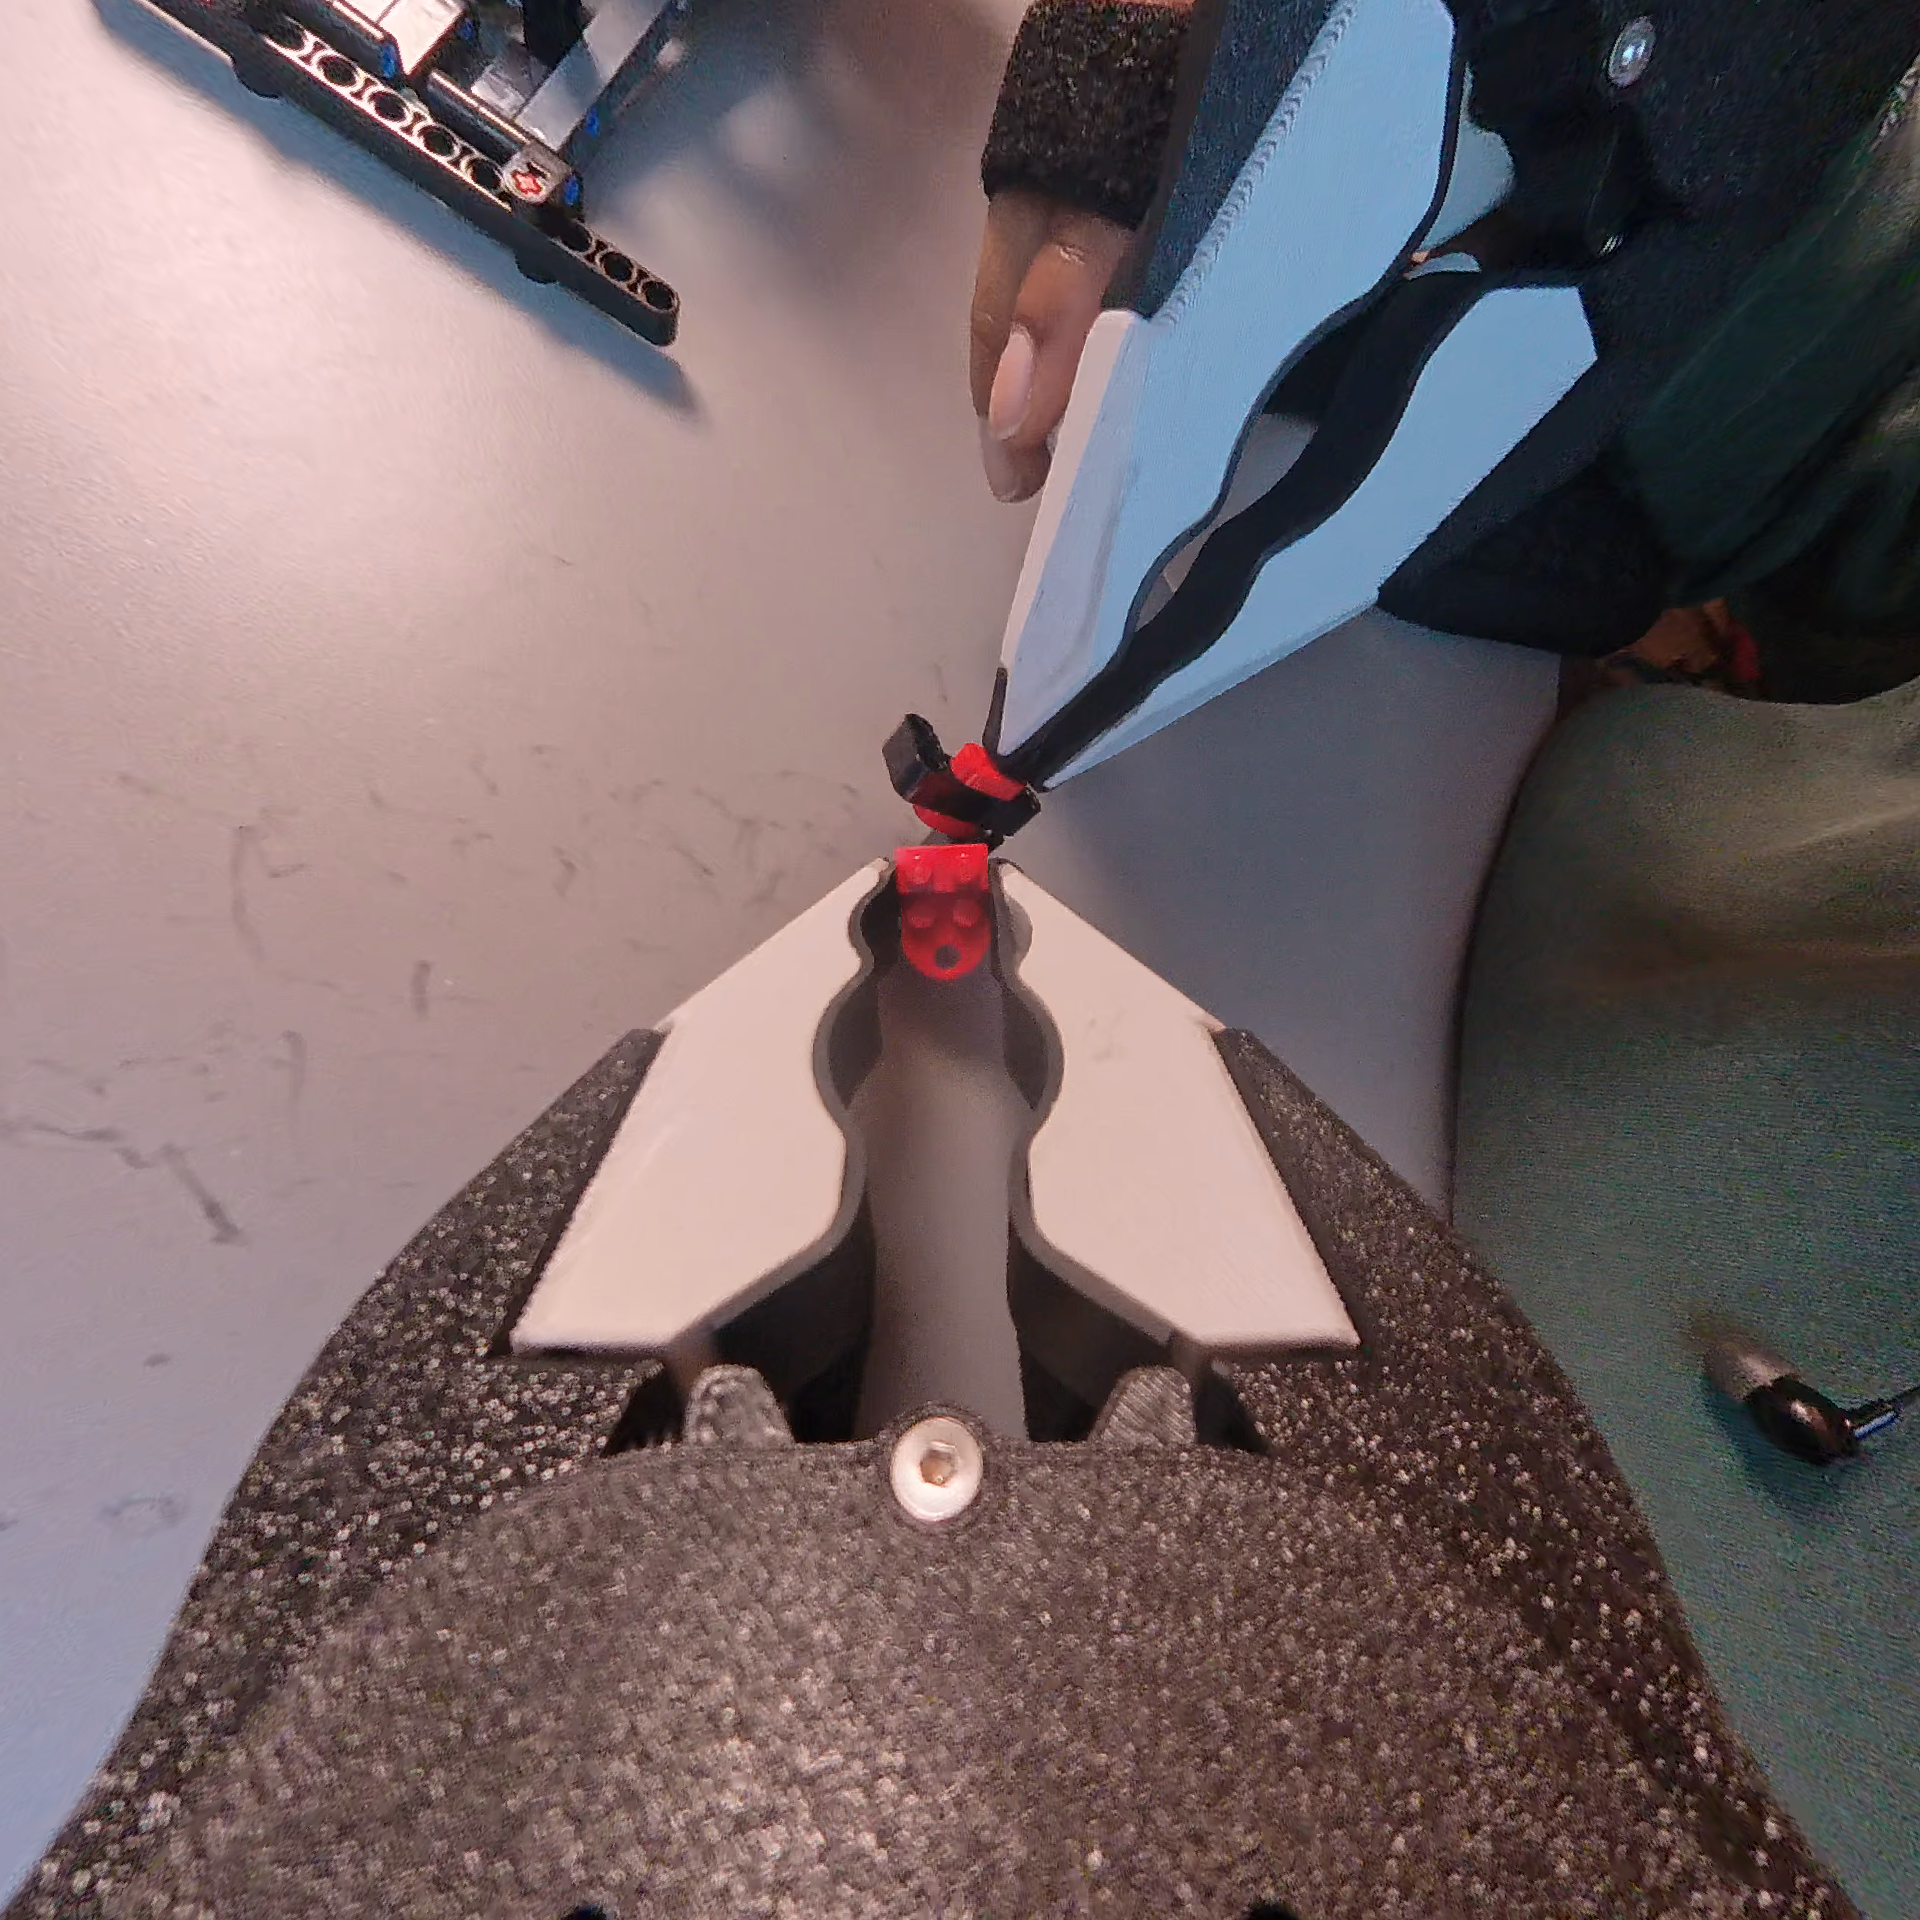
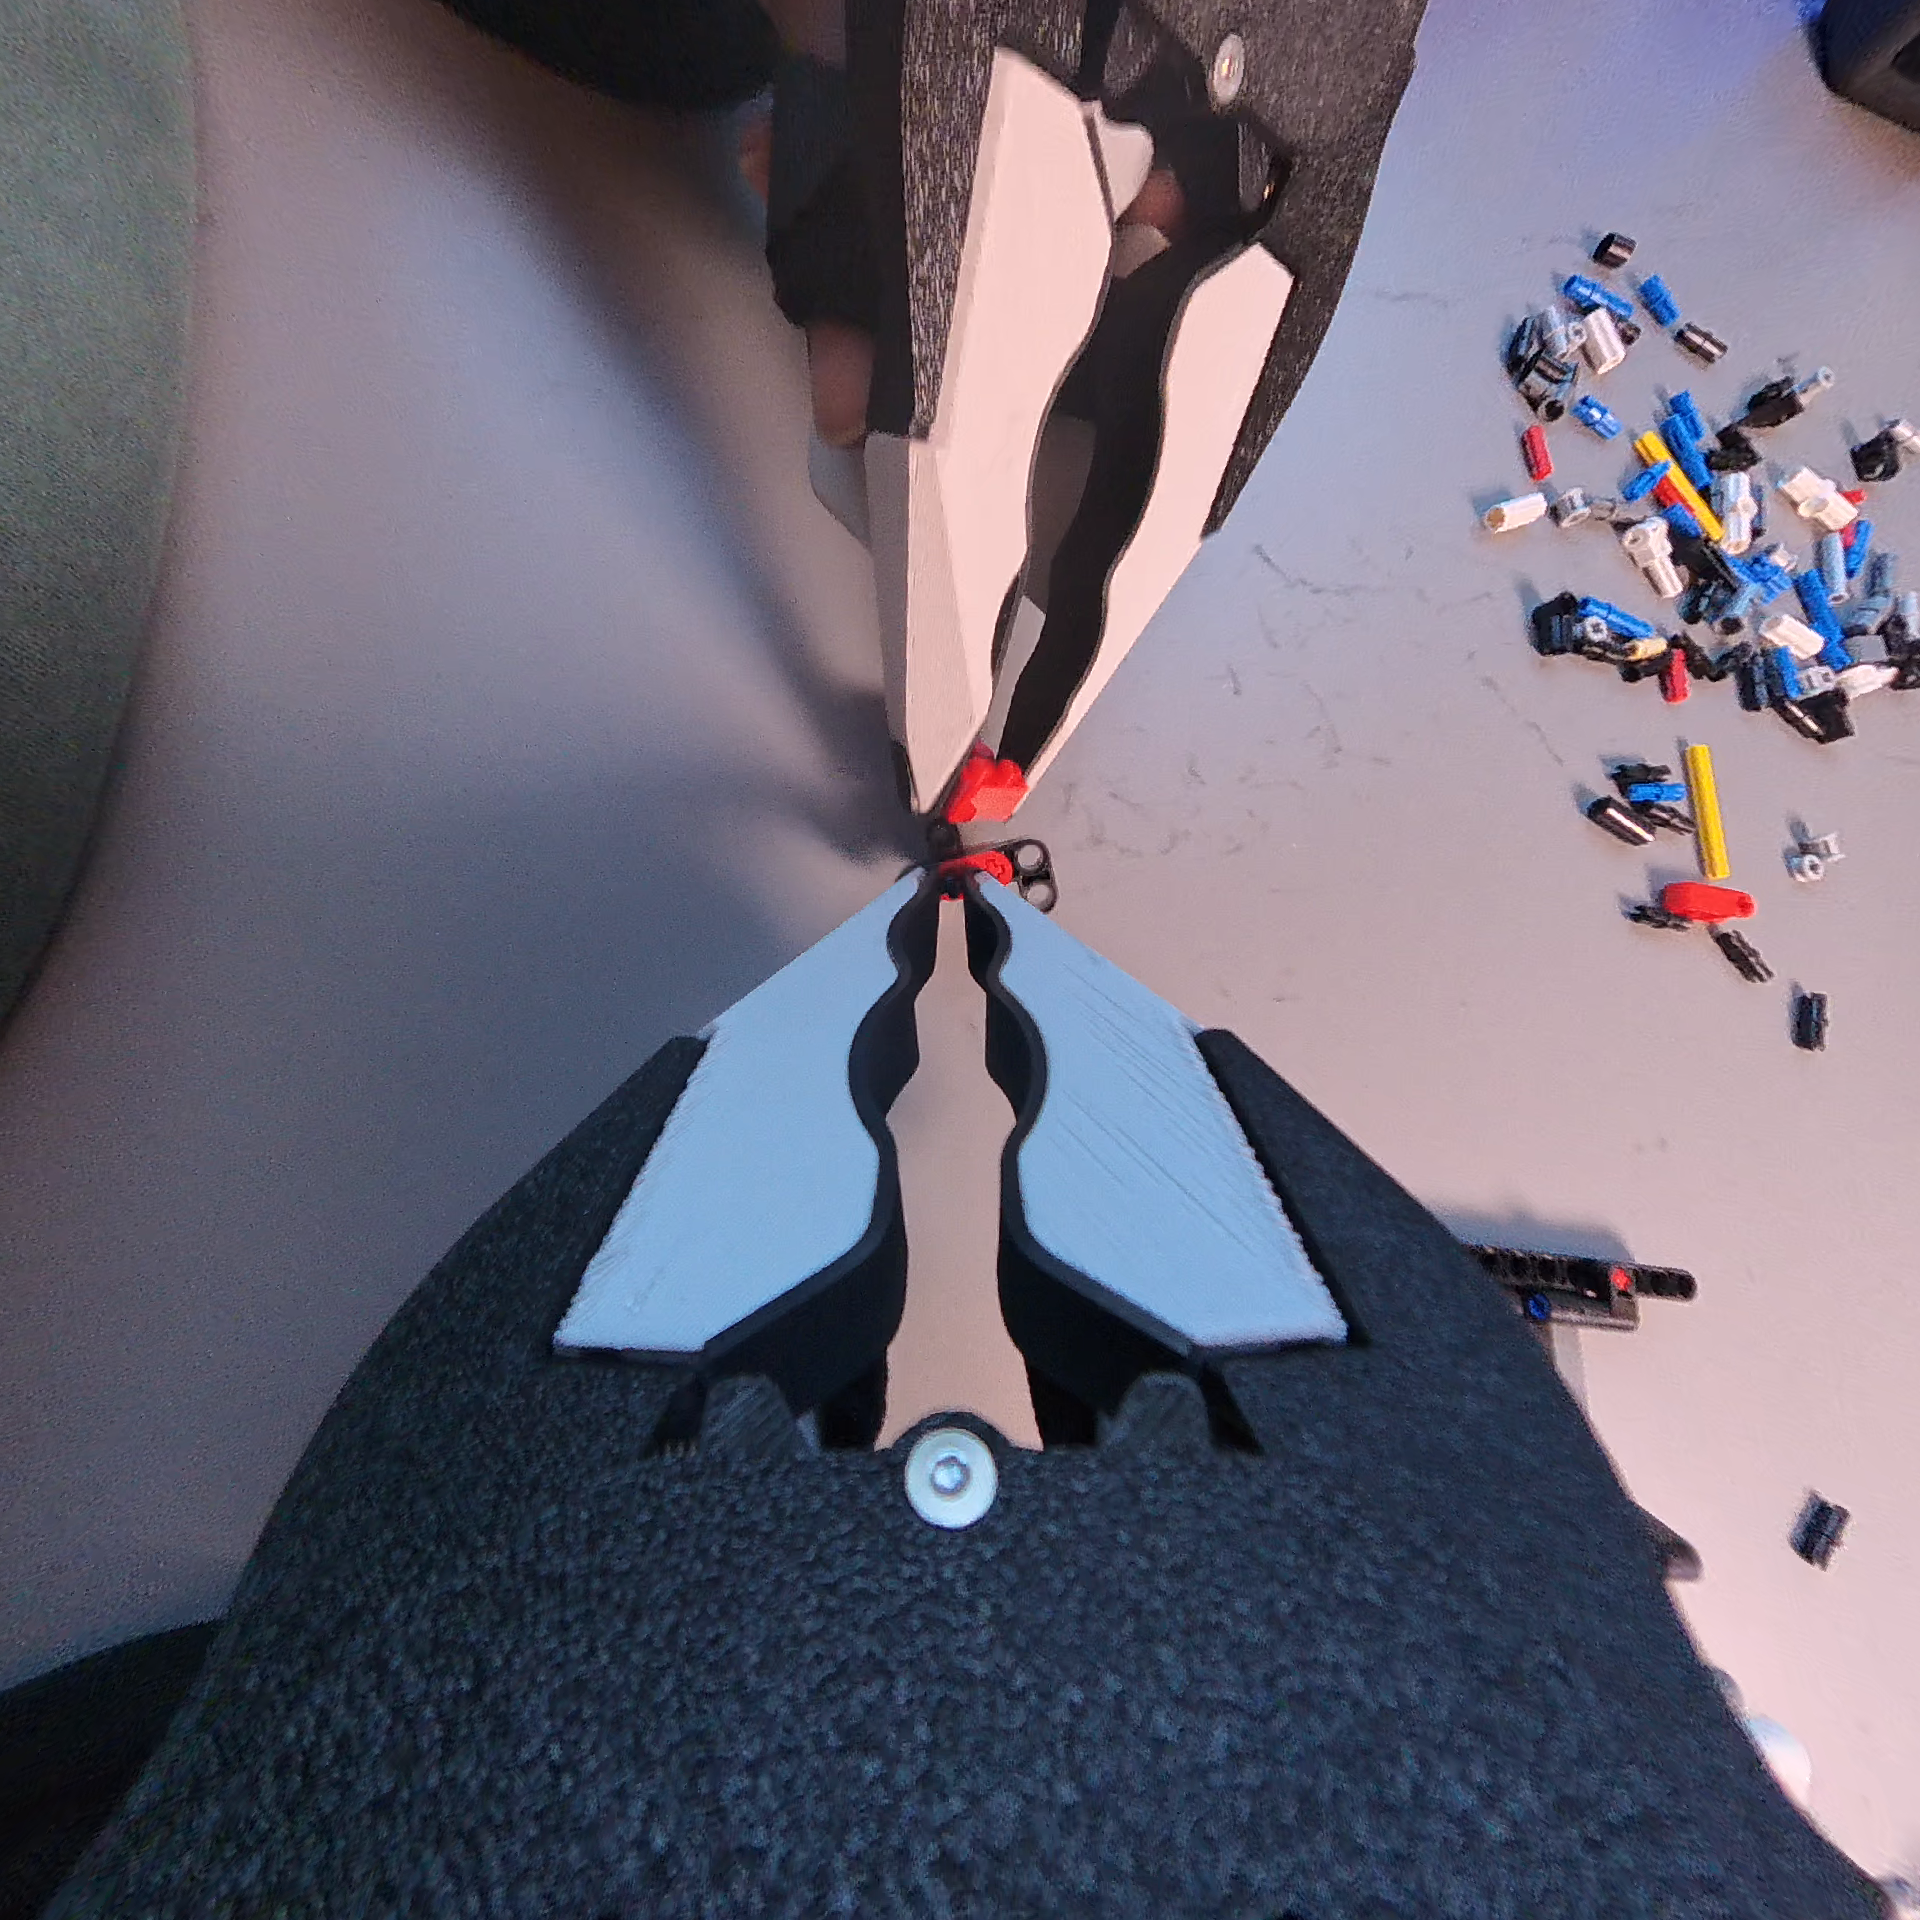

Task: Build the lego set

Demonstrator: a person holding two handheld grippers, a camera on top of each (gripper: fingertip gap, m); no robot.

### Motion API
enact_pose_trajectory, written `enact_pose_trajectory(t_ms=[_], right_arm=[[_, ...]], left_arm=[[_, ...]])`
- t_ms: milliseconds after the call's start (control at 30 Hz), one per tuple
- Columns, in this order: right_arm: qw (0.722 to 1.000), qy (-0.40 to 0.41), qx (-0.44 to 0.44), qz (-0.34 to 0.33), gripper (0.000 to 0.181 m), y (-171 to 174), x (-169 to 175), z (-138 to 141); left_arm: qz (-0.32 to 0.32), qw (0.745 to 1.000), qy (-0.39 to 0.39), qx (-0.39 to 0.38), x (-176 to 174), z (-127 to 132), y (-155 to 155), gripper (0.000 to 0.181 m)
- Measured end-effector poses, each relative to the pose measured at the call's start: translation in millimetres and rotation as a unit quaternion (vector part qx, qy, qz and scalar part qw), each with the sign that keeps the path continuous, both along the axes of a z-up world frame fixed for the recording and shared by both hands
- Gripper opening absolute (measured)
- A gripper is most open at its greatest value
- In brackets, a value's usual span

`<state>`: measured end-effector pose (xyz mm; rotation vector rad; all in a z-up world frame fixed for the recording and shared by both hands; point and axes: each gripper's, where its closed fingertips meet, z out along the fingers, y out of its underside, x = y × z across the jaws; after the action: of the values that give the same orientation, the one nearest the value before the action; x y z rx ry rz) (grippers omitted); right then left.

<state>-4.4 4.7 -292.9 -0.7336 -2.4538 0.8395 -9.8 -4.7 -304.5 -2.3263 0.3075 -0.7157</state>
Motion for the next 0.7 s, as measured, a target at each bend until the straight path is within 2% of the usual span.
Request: enact_pose_trajectory(t_ms=[200,333,700], right_arm=[[1.0,0.017,-0.021,-0.014,0.004,-7,-7,4],[0.999,0.003,-0.04,-0.019,0.015,-5,-7,0],[0.997,-0.013,-0.07,0.009,0.016,-9,7,1]], left_arm=[[0.001,1.0,0.003,-0.007,-1,-3,0,0.016],[0.004,1.0,0.003,-0.004,-3,-2,1,0.016],[0.005,0.999,0.015,0.03,-5,5,7,0.016]])
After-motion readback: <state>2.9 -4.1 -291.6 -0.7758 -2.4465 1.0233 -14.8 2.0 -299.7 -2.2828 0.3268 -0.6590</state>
